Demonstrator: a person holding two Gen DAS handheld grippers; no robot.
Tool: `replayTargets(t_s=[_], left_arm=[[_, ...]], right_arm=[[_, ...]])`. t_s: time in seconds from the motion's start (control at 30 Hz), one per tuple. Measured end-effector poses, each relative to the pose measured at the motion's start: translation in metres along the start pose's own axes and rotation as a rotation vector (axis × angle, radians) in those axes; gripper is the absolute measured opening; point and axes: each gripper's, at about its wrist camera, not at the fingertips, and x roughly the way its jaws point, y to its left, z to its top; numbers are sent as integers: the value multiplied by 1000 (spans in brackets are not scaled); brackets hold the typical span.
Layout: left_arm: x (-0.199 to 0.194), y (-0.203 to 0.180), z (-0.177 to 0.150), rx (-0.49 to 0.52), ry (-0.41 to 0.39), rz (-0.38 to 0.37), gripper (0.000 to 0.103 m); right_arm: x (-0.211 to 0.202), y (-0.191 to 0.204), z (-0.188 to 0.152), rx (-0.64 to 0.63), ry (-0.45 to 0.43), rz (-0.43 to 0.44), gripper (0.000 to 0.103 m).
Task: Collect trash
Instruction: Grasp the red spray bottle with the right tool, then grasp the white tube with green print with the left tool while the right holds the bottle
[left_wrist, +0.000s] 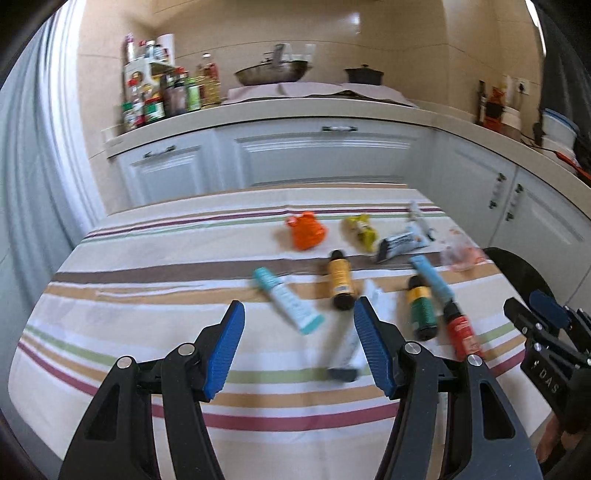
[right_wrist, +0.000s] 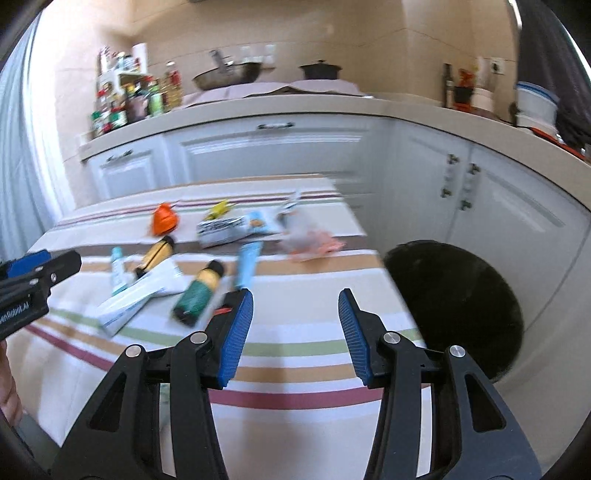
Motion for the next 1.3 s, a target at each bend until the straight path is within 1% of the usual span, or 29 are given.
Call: replayTargets(t_s=[0.1, 0.23, 0.27, 0.4, 0.47, 0.53, 0.63, 0.67, 0.7, 0.83, 0.97, 1.3], left_arm=[[0, 14, -6, -17, 5, 23, 60], [2, 30, -13, -40, 19, 36, 60], [3, 34, -15, -48, 32, 36, 60], [5, 41, -20, -63, 43, 40, 60], [7, 43, -21, -67, 48, 38, 60], [8, 44, -21, -69, 53, 36, 60], [9, 42, -23, -68, 57, 32, 60], [9, 41, -24, -68, 58, 28, 60], [8, 41, -24, -68, 58, 26, 60], [7, 32, -24, -61, 60, 6, 60], [5, 14, -24, -39, 63, -33, 60], [-4, -45, -31, 27, 66, -153, 60]], right_arm=[[5, 15, -3, -23, 19, 21, 47], [14, 26, -6, -40, 55, 38, 47], [16, 28, -6, -42, 63, 39, 46], [25, 35, -8, -53, 94, 33, 44], [29, 37, -10, -59, 111, 29, 35], [33, 38, -12, -60, 132, 34, 30], [36, 38, -14, -58, 153, 39, 29], [37, 37, -14, -55, 155, 42, 24], [38, 36, -15, -56, 157, 44, 23], [30, 34, -13, -61, 126, 42, 23], [22, 26, -10, -56, 98, 28, 23], [-2, -23, -12, 13, 51, -38, 23]])
